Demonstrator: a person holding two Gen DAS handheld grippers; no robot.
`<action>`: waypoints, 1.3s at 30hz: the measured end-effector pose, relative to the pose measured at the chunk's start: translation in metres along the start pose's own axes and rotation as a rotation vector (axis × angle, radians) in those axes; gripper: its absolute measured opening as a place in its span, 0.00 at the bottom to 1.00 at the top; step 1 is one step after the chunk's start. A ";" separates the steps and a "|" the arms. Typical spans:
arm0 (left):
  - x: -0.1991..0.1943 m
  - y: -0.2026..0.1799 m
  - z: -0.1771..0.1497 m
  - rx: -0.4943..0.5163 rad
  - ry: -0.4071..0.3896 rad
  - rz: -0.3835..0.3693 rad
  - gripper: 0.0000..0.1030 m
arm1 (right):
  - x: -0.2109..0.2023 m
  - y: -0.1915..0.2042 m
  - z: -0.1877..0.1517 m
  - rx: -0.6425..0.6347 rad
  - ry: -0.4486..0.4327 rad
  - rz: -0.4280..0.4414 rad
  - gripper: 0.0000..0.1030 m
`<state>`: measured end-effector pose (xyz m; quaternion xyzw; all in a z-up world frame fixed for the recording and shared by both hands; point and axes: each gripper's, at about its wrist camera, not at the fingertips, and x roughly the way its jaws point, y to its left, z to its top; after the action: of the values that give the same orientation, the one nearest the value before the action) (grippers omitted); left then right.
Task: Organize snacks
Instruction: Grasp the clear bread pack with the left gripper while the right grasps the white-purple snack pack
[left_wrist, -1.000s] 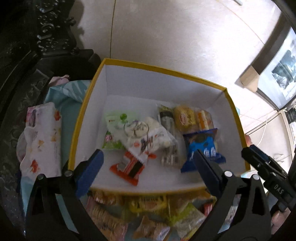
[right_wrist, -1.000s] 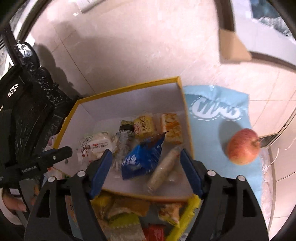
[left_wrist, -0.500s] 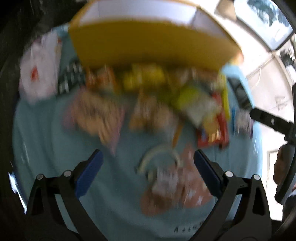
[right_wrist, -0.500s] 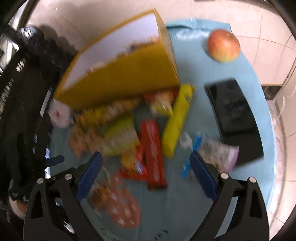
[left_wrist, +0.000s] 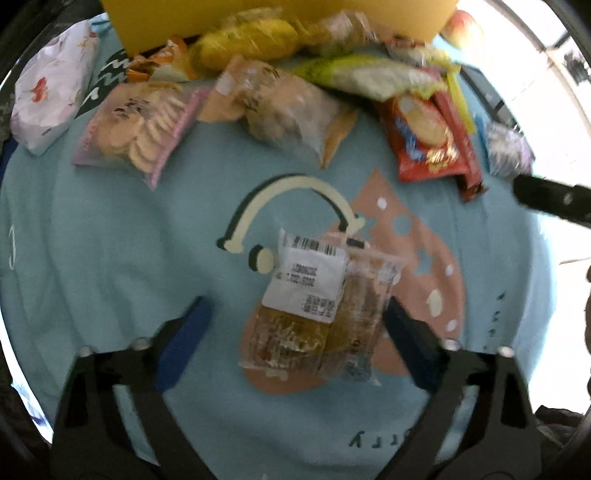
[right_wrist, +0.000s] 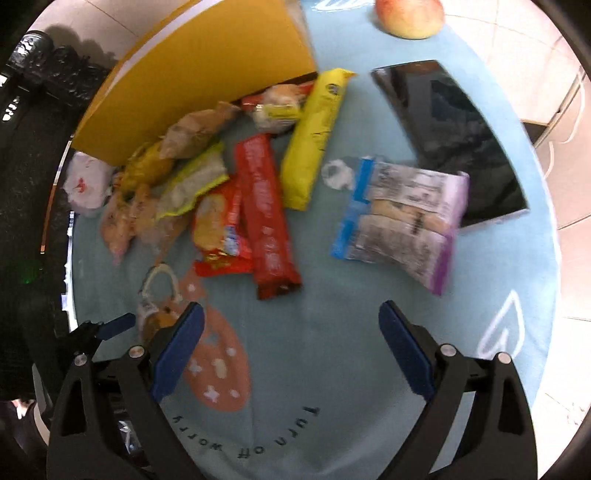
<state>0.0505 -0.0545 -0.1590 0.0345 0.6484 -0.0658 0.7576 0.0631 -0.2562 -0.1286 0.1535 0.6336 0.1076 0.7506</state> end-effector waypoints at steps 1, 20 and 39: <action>-0.001 -0.005 -0.002 0.029 -0.021 0.035 0.79 | 0.000 -0.002 -0.002 -0.001 -0.001 -0.011 0.93; -0.014 0.029 -0.010 -0.037 -0.076 -0.031 0.54 | 0.011 -0.011 0.025 -0.186 -0.144 -0.452 0.79; -0.011 0.028 -0.005 -0.047 -0.076 -0.073 0.59 | 0.006 0.026 0.003 -0.329 0.021 -0.166 0.69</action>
<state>0.0475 -0.0257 -0.1503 -0.0097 0.6212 -0.0794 0.7795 0.0675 -0.2301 -0.1239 -0.0255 0.6257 0.1490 0.7653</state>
